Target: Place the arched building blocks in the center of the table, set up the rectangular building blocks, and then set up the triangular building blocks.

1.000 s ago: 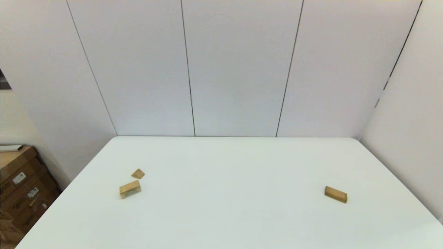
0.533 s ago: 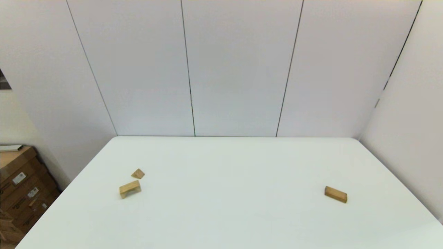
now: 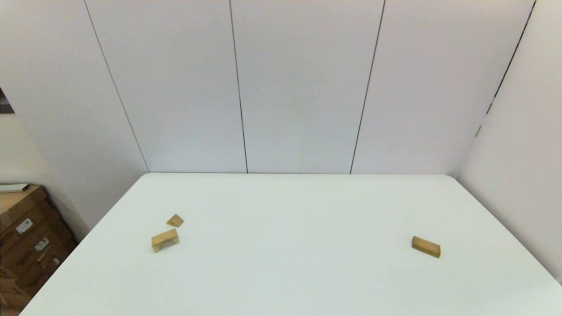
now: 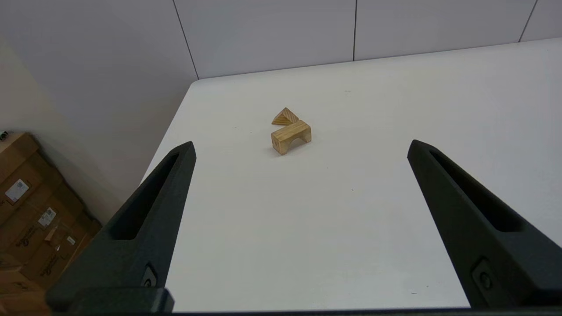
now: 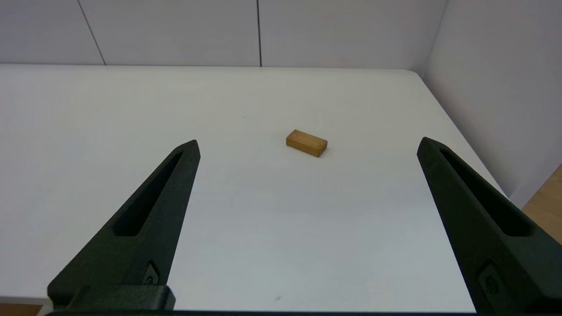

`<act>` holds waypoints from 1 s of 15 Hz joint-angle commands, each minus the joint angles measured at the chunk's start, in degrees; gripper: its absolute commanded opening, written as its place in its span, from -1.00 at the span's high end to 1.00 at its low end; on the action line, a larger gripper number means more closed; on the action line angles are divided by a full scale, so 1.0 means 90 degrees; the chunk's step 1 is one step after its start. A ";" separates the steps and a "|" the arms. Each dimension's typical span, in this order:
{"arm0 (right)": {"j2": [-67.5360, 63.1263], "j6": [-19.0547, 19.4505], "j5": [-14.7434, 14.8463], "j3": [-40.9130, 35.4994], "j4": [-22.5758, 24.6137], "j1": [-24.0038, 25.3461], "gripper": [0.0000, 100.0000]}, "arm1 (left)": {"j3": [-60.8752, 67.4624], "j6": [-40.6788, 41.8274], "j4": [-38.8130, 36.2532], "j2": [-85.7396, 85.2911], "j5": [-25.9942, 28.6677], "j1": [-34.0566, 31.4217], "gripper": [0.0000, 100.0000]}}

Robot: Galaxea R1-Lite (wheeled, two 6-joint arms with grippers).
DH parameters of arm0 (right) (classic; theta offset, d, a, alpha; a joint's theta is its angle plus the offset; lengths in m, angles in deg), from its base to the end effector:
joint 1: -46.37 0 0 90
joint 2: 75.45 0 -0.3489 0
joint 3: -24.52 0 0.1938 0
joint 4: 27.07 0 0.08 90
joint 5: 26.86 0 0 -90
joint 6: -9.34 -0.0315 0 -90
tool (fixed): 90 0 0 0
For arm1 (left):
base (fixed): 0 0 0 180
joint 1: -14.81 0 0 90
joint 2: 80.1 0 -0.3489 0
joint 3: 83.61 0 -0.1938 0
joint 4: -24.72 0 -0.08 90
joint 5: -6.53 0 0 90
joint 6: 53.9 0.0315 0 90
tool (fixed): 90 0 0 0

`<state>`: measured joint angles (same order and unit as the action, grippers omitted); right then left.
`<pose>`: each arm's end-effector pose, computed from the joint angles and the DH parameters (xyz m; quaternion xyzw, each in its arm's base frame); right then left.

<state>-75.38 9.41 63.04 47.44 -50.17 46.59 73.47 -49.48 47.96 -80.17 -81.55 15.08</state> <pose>-0.0590 -0.0002 0.0751 -0.0006 0.0010 0.0028 1.0000 -0.0590 -0.0008 0.0748 0.0385 0.0014 -0.0192 0.9991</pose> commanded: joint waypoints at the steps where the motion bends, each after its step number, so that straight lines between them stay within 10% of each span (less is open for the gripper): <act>1: 0.0002 0.0002 0.0001 -0.0010 0.0001 0.0005 -1.00 | 0.0000 0.0006 0.0002 0.0008 0.0001 -0.0001 -1.00; 15: 0.0002 0.0002 0.0001 -0.0010 0.0001 0.0005 -1.00 | 0.0000 -0.0023 -0.0007 0.0008 0.0001 -0.0001 -1.00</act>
<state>-75.38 9.41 63.07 47.44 -50.17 46.61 73.47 -49.80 47.88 -80.17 -81.55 15.06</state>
